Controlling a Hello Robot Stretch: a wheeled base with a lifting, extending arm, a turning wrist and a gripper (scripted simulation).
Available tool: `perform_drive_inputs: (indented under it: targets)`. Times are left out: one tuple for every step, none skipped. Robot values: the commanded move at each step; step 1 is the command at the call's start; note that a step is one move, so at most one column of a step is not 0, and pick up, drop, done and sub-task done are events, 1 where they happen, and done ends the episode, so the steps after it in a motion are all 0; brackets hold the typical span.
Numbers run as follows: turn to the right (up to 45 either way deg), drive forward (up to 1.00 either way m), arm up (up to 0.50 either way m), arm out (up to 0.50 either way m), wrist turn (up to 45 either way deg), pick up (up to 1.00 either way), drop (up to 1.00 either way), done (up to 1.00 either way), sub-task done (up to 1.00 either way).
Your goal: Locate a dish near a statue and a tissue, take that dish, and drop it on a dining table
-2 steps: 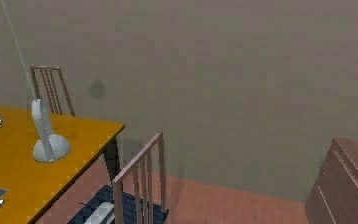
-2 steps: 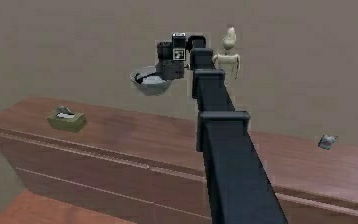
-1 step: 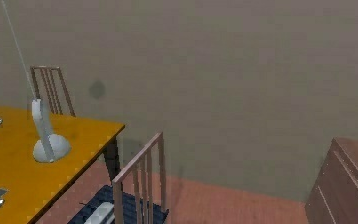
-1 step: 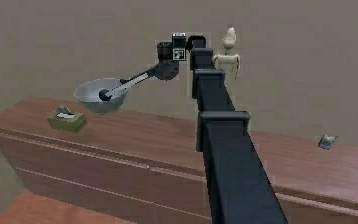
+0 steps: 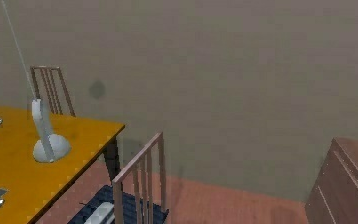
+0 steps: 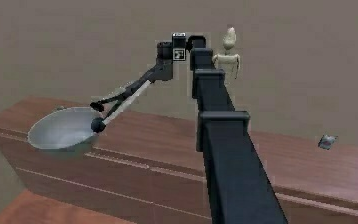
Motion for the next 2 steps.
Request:
perform_drive_inputs:
  targets:
    - [0.0,0.00,0.00,0.00,-18.0,0.00,0.00,0.00,0.00]
    - [0.0,0.00,0.00,-0.42,0.0,0.00,0.00,0.00,0.00]
